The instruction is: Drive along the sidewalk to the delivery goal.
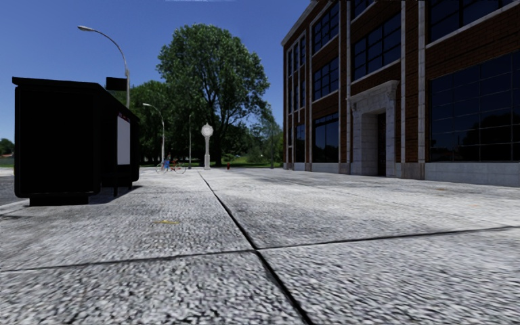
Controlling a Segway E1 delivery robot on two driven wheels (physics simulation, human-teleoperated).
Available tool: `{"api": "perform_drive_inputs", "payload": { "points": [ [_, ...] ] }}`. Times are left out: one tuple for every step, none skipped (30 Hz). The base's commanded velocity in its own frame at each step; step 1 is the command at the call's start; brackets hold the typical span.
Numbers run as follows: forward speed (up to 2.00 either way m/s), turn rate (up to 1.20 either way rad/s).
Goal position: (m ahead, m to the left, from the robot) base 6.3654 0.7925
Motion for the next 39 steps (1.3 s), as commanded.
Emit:
{"api": "perform_drive_inputs", "payload": {
  "points": [
    [2.0, 0.0],
    [2.0, 0.0],
    [2.0, 0.0],
    [2.0, 0.0],
    [2.0, 0.0],
    [2.0, 0.0],
    [2.0, 0.09],
    [2.0, 0.6],
    [2.0, 0.8],
    [2.0, 1.2],
    [2.0, 1.2],
    [2.0, 1.2],
    [2.0, 1.2],
    [2.0, 1.2],
    [2.0, 1.2],
    [2.0, 1.1],
    [2.0, 0.61],
    [2.0, 0.14],
    [2.0, 0.14],
    [2.0, 0.09],
    [2.0, 0.07],
    [2.0, 0.07],
    [2.0, 0.06],
    [2.0, 0.06],
    [2.0, 0.06],
    [2.0, 0.06],
    [2.0, 0.06],
    [2.0, 0.06],
    [2.0, 0.06],
    [2.0, 0.06],
    [2.0, 0.06],
    [2.0, 0.09],
    [2.0, 0.27],
    [2.0, 0.56],
    [2.0, 0.69],
    [2.0, 0.77],
    [2.0, 0.82],
    [2.0, 0.84],
    [2.0, 0.84]
  ]
}}
